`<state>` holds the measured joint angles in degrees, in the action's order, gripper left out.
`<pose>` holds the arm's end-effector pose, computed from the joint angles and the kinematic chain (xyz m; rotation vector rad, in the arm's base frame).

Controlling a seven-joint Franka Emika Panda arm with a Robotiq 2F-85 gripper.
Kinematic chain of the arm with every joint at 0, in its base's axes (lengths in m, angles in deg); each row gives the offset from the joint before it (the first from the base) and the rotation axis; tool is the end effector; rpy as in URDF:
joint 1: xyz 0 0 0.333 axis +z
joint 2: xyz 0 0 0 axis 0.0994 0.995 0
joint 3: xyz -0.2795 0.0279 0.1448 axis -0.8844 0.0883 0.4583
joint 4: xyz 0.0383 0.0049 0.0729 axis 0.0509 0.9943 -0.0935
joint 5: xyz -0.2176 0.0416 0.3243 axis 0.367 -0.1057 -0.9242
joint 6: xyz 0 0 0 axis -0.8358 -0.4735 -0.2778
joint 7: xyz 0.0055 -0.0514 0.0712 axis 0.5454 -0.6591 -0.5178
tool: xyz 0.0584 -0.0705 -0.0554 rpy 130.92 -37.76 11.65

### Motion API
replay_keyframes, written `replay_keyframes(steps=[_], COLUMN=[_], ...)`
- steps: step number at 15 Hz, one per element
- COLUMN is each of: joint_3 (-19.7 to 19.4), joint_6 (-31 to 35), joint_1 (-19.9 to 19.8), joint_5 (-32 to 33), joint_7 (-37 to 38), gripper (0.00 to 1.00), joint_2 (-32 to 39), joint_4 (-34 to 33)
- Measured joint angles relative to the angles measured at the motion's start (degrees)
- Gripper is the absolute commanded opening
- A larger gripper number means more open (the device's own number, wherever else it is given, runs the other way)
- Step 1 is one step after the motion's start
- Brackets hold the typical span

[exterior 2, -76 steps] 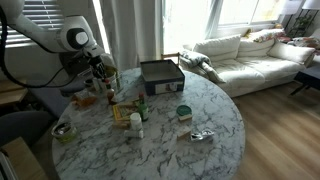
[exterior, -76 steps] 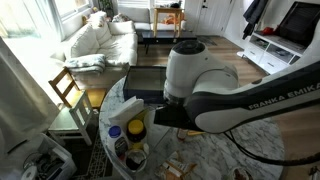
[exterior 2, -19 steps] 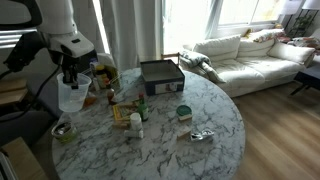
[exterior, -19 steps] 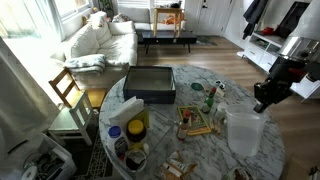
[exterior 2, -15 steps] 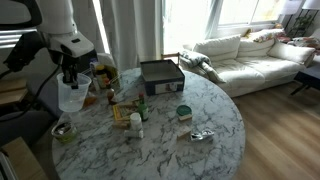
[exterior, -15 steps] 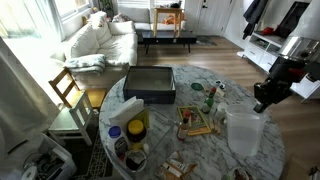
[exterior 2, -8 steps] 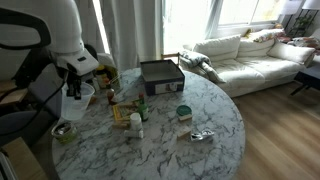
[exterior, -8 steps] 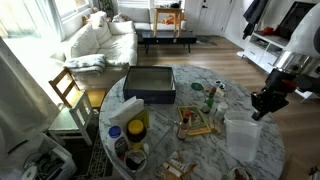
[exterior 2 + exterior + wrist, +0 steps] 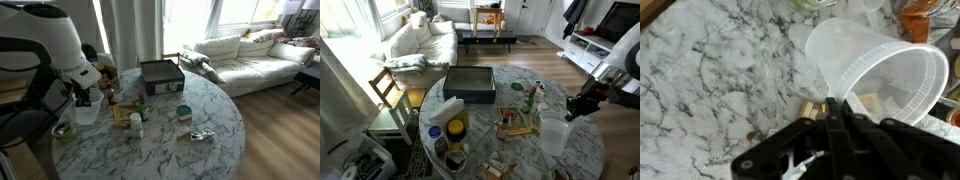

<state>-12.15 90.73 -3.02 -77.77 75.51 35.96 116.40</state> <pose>0.3592 -0.0863 0.3623 -2.7179 0.9301 -0.0436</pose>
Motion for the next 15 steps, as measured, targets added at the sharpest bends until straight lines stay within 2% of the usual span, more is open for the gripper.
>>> replay_keyframes(steps=[7, 15], joint_3=[-0.2, 0.0], joint_6=[6.0, 9.9], joint_1=[0.4, 1.0], joint_5=[-0.1, -0.1], joint_7=[-1.1, -1.7], gripper=[0.01, 0.01], joint_2=[3.0, 7.6], joint_4=[0.3, 0.3])
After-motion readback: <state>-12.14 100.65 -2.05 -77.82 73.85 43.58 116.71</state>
